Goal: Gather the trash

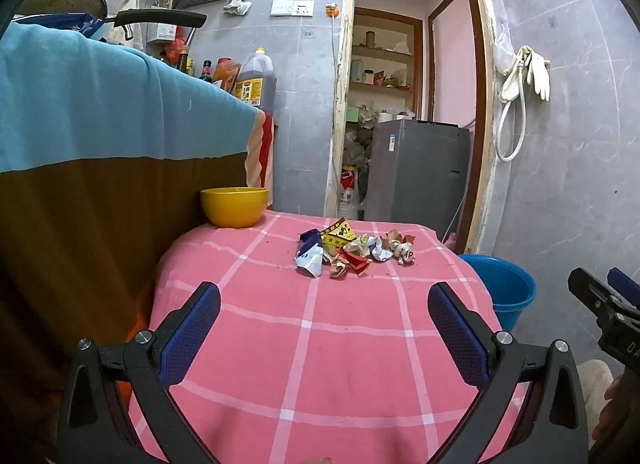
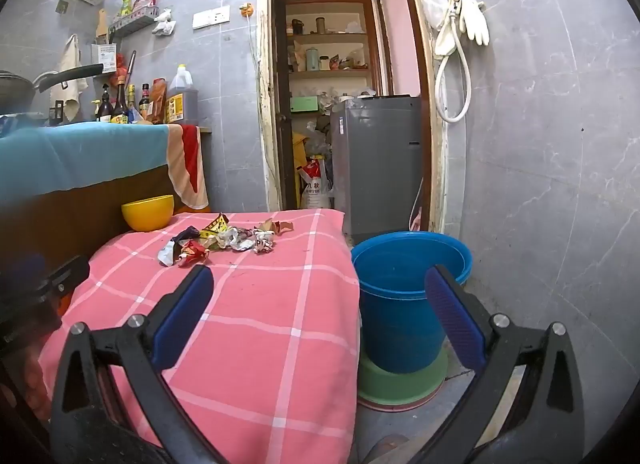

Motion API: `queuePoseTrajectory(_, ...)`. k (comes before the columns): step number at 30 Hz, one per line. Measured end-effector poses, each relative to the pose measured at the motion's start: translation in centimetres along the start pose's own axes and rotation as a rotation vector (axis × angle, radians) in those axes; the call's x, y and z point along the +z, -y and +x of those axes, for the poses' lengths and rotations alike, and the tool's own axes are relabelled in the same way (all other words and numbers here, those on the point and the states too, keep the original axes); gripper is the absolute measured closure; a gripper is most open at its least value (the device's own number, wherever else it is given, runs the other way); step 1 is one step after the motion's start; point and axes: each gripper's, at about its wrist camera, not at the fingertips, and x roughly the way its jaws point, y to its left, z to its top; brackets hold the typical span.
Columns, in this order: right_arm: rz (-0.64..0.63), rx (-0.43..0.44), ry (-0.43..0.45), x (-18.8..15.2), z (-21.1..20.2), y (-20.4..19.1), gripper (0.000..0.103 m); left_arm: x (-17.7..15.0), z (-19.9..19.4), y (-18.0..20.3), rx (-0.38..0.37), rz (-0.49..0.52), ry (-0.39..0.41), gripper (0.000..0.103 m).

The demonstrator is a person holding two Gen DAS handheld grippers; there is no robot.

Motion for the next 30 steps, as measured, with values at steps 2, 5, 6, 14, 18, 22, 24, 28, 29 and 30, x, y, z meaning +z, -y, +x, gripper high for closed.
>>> queuePoseTrajectory(2, 0.008, 0.001, 0.0, -0.01, 0.01, 0.05, 0.0, 0.0, 0.0, 0.0, 0.0, 0.001, 0.0, 0.001)
queuePoseTrajectory(5, 0.008, 0.002, -0.001, -0.03, 0.04, 0.06, 0.0, 0.01, -0.04, -0.01, -0.002, 0.004, 0.003, 0.001)
queuePoseTrajectory(6, 0.008, 0.002, -0.001, -0.03, 0.04, 0.08, 0.0, 0.02, -0.06, -0.03, -0.002, 0.005, 0.005, 0.001)
queuePoseTrajectory(14, 0.007, 0.0, -0.002, -0.08, 0.08, 0.11, 0.0, -0.32, 0.39, -0.18, -0.005, 0.011, 0.004, 0.001)
queuePoseTrajectory(18, 0.008, 0.001, -0.003, -0.06, 0.1, 0.16, 0.0, -0.27, 0.33, -0.03, -0.002, 0.017, 0.004, 0.001)
queuePoseTrajectory(22, 0.008, 0.001, -0.004, -0.08, 0.11, 0.17, 0.0, -0.25, 0.28, 0.01, -0.002, 0.017, 0.004, 0.001)
queuePoseTrajectory(24, 0.008, 0.001, -0.002, -0.09, 0.1, 0.17, 0.0, -0.26, 0.29, 0.01, -0.001, 0.018, 0.005, 0.001)
queuePoseTrajectory(28, 0.008, 0.001, -0.002, -0.11, 0.12, 0.16, 0.0, -0.25, 0.27, 0.01, -0.002, 0.017, 0.005, 0.001)
queuePoseTrajectory(29, 0.008, 0.001, -0.002, -0.11, 0.13, 0.16, 0.0, -0.24, 0.26, 0.02, -0.002, 0.017, 0.005, 0.001)
queuePoseTrajectory(30, 0.008, 0.001, -0.003, -0.11, 0.15, 0.15, 0.0, -0.28, 0.31, 0.0, -0.002, 0.017, 0.005, 0.001)
